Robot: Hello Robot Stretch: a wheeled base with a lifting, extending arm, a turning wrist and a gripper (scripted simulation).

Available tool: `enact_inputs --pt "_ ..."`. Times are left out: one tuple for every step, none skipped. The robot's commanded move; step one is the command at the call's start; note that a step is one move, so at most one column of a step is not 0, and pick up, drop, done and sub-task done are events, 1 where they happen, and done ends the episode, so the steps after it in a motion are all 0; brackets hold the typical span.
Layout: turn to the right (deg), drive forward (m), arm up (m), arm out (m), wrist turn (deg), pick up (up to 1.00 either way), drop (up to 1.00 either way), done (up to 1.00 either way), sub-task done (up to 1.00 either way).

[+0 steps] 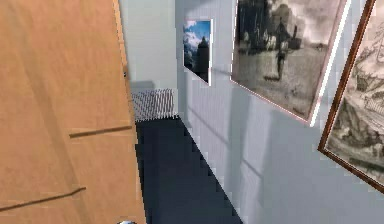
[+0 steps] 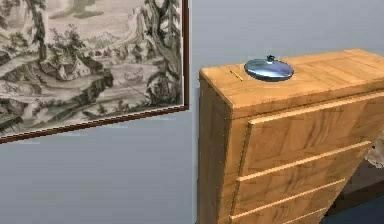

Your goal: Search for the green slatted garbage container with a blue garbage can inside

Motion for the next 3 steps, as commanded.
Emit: enact_inputs --pt "9.0 0.00 0.00 0.00 0.0 0.00 0.00 0.00 0.00" --pt "3.0 0.00 0.00 0.00 0.0 0.00 0.00 0.00 0.00" --pt "0.0 0.25 0.00 0.00 0.0 0.00 0.00 0.00 0.00"
